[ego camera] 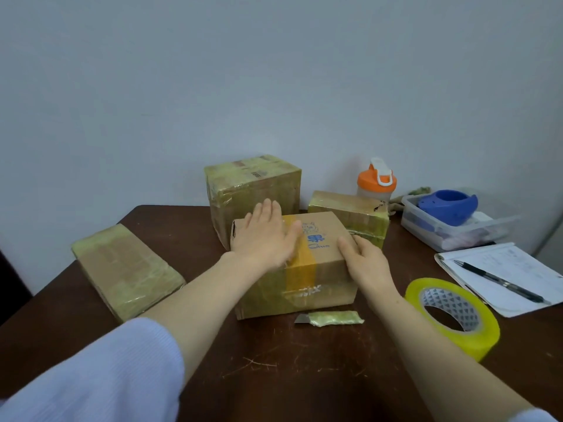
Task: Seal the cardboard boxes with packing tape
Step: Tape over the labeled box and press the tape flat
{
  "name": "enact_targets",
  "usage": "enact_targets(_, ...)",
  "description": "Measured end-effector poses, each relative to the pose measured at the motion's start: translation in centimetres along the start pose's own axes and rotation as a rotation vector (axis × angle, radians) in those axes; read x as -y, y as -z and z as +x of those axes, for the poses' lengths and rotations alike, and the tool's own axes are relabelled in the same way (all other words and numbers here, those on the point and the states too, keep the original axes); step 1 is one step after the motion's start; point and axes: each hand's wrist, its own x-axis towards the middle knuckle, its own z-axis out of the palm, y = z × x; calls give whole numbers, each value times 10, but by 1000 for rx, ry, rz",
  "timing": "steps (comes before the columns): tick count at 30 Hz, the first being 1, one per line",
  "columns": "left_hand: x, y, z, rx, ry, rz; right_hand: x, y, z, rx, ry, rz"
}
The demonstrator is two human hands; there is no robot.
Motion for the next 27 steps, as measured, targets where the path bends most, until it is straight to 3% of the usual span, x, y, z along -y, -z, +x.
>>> enact_targets(3, 0, -14, 18, 204, 47, 99, -7, -1, 2, -24, 12, -5)
enact_targets(6, 10, -12, 24, 271, 27, 64, -7, -2, 6, -16, -5, -54)
enact_targets(10, 27, -5, 13, 97, 121, 84, -8, 0, 4, 2, -16, -74)
enact_targets(12, 28, -2, 4, 4, 297, -131, -7, 1, 7, 25, -61, -91)
enact_targets(14, 25, 6, -6, 7, 519, -566, -4, 2, 8, 59, -145, -73)
enact_targets(16, 27, 13, -16, 26, 617, -929, -1, 3, 5, 43, -182, -56)
enact_targets(21, 48, 49, -33, -182, 383, -1384, 33, 11, -12, -181, -37, 213)
enact_targets(24, 58, 86, -39, -194, 191, -1542, 70, 10, -14, -215, 46, 429)
enact_targets(27, 75, 109, -52, -172, 230, -1583, 102, -2, -14, -221, 152, 489)
